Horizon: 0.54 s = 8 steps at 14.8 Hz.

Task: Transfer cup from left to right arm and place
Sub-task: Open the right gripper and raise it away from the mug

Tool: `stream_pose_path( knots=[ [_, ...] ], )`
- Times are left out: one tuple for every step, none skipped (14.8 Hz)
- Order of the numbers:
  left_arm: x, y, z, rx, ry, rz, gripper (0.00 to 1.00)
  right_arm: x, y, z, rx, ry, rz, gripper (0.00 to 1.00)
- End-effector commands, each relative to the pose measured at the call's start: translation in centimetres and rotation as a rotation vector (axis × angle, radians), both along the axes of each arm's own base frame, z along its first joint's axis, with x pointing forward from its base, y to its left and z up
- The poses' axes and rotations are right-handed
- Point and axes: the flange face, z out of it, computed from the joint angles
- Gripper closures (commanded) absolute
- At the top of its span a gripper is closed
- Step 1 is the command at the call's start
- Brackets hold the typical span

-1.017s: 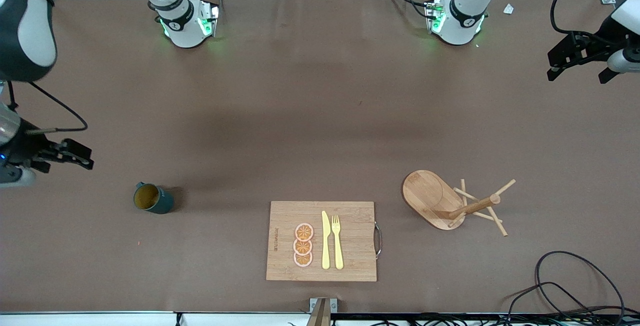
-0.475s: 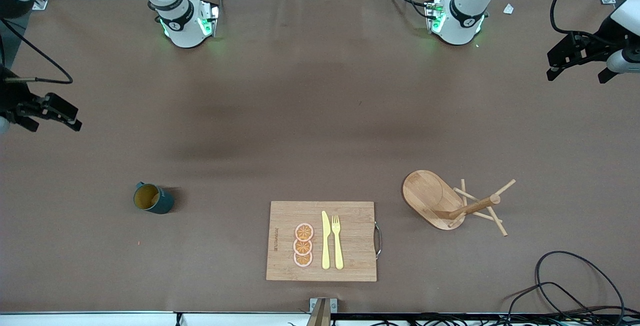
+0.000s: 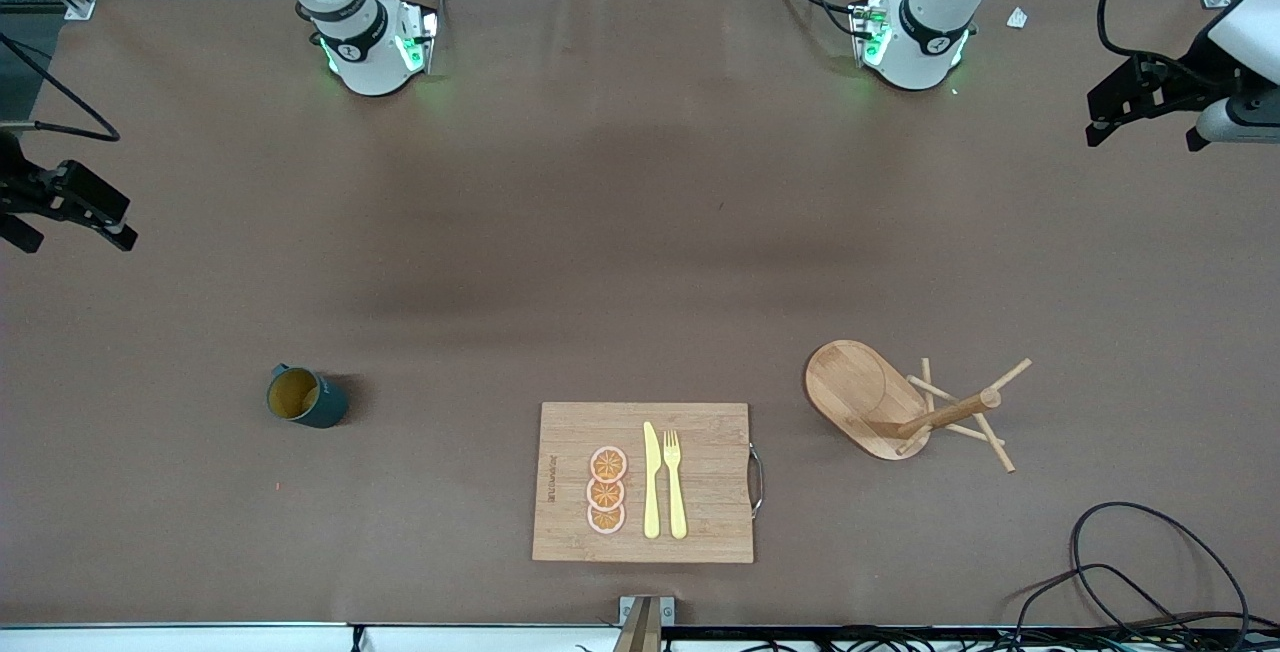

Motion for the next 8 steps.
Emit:
stream_pose_path(
  knots=[
    [-0.5, -0.3, 0.7, -0.011, 0.008, 0.003, 0.00, 0.6, -0.3, 2.0, -0.019, -0.035, -0.019, 0.00],
    [-0.4, -0.3, 0.7, -0.011, 0.009, 0.001, 0.00, 0.9, -0.2, 1.7, -0.026, -0.029, -0.015, 0.00],
    [-0.4, -0.3, 0.7, -0.010, 0.008, 0.002, 0.00, 0.7, -0.4, 1.6, -0.030, -0.015, -0.020, 0.00],
    [-0.4, -0.1, 0.7, -0.008, 0.008, 0.003, 0.00, 0.4, -0.8, 1.4, -0.029, 0.017, -0.026, 0.00],
    [-0.4, -0.1, 0.6, -0.008, 0.009, 0.003, 0.00, 0.3, -1.0, 1.1, -0.027, 0.039, -0.031, 0.00],
    [-0.3, -0.1, 1.2, -0.010, -0.004, 0.003, 0.00, 0.6, -1.6, 0.4, -0.029, 0.053, -0.035, 0.00],
    [-0.2, -0.3, 1.5, -0.011, -0.009, -0.002, 0.00, 0.8, -2.5, 0.0, -0.031, 0.062, -0.049, 0.00],
    [-0.2, -0.4, 1.5, -0.012, -0.009, -0.002, 0.00, 0.7, -3.1, -0.1, -0.026, 0.067, -0.059, 0.00]
  ],
)
